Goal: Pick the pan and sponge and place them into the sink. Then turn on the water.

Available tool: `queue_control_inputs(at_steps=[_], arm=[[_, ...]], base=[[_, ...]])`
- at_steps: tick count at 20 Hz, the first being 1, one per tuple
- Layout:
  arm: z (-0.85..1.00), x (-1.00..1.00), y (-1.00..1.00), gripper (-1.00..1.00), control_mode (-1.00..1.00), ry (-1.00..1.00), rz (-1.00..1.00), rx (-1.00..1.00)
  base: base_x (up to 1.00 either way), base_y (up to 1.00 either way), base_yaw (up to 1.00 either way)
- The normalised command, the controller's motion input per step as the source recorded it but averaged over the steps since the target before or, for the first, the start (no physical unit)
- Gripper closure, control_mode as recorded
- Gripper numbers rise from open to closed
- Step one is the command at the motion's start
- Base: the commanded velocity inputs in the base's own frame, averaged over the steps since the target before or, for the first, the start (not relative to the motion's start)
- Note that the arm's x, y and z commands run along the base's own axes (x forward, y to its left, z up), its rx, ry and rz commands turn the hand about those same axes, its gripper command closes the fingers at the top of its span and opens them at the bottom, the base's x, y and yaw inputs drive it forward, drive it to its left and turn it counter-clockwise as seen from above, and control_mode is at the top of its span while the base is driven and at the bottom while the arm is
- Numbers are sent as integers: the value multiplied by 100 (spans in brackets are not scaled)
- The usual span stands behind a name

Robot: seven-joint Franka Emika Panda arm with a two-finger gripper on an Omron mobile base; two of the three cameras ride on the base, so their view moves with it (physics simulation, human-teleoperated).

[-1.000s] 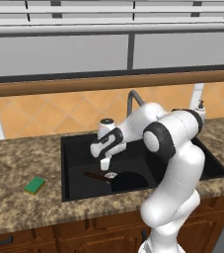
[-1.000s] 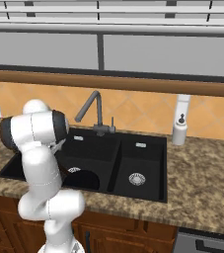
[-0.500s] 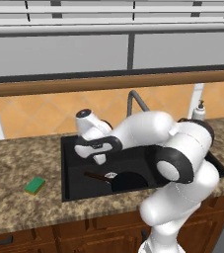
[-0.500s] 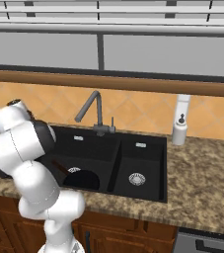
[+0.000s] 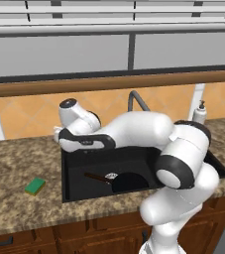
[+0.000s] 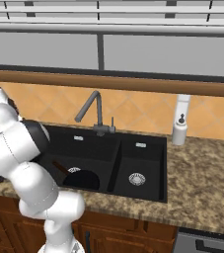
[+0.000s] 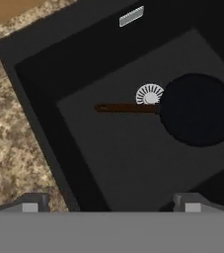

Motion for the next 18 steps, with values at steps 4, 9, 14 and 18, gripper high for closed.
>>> queue_control_inputs(at_steps=[4, 9, 14, 18], arm=[[0, -15, 44, -100, -100, 0, 41, 2], [-12, -47, 28, -100, -100, -7, -4, 4], [-5, -41, 28, -100, -100, 0, -13, 0], [-5, -14, 42, -100, -100, 13, -10, 0]], base=[[0, 0, 0], [0, 0, 0], [0, 0, 0], [0, 0, 0]])
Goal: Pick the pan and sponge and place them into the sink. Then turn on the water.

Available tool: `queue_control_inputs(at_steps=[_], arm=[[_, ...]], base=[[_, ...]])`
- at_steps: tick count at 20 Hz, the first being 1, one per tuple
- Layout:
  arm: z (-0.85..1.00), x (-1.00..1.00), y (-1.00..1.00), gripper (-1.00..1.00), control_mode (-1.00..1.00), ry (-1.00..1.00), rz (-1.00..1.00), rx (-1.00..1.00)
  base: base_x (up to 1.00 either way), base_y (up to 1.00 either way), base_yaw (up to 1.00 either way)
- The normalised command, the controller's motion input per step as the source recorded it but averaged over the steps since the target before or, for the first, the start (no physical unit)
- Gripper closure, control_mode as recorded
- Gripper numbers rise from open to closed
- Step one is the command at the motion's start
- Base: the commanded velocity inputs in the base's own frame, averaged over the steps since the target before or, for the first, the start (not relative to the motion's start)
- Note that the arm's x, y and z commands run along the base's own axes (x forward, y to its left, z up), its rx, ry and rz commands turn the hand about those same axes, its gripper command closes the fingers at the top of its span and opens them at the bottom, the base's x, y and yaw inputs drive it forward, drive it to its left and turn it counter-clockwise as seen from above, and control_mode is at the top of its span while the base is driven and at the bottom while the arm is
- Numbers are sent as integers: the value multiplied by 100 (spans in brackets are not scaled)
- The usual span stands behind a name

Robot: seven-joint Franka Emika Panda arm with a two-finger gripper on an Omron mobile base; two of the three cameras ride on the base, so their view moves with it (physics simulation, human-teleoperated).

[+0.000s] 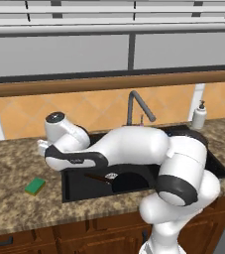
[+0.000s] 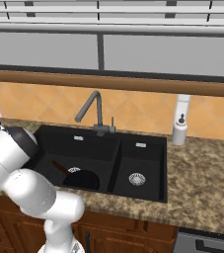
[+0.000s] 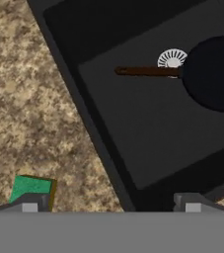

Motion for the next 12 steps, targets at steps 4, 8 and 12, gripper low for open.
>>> queue_control_inputs(at_steps=[4, 8, 12], arm=[[-17, -1, 54, -100, -100, 22, -6, 0], [-29, -1, 57, -100, -100, 19, -4, 0], [-30, -4, 62, -100, -100, 6, -6, -1]], base=[[0, 0, 0], [0, 0, 0], [0, 0, 0]])
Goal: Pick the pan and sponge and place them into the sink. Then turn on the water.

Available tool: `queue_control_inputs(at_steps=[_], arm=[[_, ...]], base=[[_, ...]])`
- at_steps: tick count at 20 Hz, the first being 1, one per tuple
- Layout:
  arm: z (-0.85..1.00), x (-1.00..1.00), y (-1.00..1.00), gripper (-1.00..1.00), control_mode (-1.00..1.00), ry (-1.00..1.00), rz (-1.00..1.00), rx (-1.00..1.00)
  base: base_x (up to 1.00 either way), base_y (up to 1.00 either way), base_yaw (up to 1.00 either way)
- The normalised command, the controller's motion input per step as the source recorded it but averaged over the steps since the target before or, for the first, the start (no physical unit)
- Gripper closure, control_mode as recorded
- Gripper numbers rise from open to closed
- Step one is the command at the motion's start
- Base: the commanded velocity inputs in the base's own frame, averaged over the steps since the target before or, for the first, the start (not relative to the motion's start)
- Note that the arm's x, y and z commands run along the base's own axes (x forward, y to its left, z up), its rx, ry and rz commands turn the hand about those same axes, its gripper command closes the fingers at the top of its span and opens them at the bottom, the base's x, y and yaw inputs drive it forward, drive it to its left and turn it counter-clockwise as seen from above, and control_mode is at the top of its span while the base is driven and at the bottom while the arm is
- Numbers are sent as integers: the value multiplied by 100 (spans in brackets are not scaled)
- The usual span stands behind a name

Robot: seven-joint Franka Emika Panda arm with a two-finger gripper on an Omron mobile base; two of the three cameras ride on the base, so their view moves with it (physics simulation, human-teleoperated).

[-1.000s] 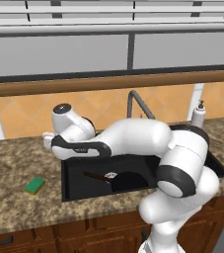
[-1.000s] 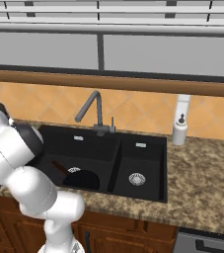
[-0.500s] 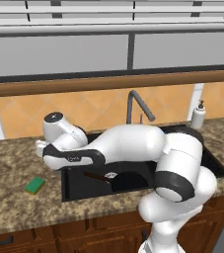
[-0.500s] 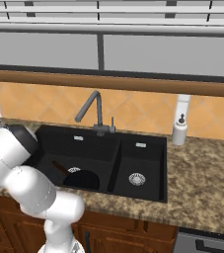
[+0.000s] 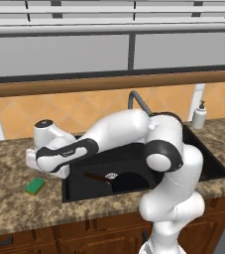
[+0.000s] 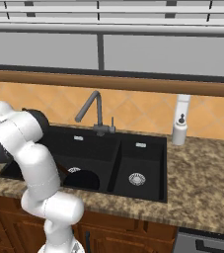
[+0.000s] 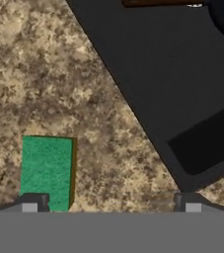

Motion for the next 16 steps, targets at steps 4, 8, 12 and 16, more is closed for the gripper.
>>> queue_control_inputs(at_steps=[4, 8, 12, 16], arm=[[-22, 0, 55, -100, -100, 4, -8, -3], [-25, 7, 38, -100, -100, 4, -8, -3], [-25, 11, 28, -100, -100, 1, -7, 0], [-24, 19, 19, -100, -100, 4, -5, 0]], base=[[0, 0, 0], [0, 0, 0], [0, 0, 0], [0, 0, 0]])
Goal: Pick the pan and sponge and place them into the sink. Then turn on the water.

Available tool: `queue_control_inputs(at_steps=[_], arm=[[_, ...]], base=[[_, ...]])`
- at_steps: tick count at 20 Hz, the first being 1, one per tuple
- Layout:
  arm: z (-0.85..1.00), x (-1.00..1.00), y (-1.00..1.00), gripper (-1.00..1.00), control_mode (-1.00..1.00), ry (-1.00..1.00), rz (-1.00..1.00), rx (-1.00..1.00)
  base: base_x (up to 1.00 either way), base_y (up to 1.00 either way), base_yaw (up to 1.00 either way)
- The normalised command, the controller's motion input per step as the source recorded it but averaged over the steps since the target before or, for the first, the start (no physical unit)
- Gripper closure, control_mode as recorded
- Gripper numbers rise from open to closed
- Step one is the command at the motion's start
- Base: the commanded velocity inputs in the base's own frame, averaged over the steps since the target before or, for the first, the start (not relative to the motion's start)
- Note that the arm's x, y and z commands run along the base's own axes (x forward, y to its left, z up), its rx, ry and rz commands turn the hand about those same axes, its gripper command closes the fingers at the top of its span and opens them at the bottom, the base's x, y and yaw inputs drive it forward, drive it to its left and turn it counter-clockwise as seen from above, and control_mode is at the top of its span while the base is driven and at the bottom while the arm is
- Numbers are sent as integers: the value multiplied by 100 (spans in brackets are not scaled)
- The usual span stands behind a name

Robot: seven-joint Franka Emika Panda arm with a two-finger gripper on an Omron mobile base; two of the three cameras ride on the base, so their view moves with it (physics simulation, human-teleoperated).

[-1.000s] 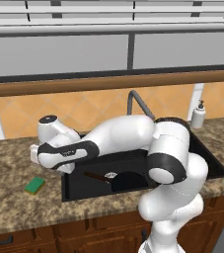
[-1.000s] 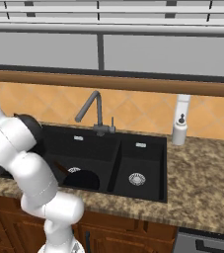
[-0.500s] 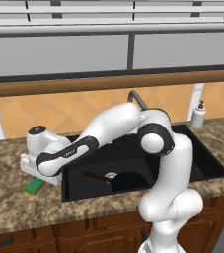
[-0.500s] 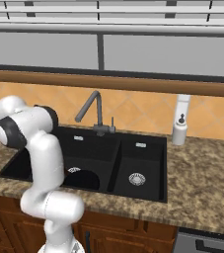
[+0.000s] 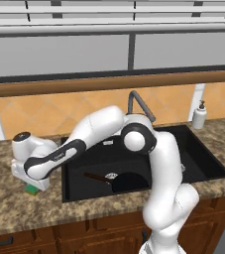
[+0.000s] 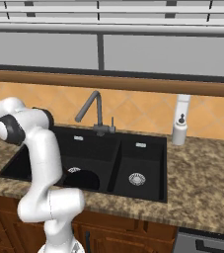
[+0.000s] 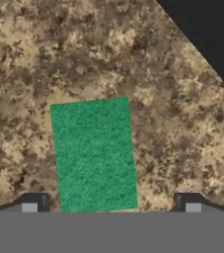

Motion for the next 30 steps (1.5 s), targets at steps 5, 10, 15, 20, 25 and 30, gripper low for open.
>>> queue_control_inputs(at_steps=[5, 10, 15, 20, 25, 30], arm=[[-38, 25, 3, -100, -100, 1, -3, 0], [-65, 11, -8, -100, -100, 2, 0, 0], [-65, 12, 0, -100, -100, 0, 0, 6], [-99, -1, -51, 100, -100, 4, -2, 13], [-100, 0, -100, 100, -100, 10, -6, 19], [-69, 0, -49, 100, -100, 0, -3, 2]], base=[[0, 0, 0], [0, 0, 0], [0, 0, 0], [0, 0, 0], [0, 0, 0], [0, 0, 0]])
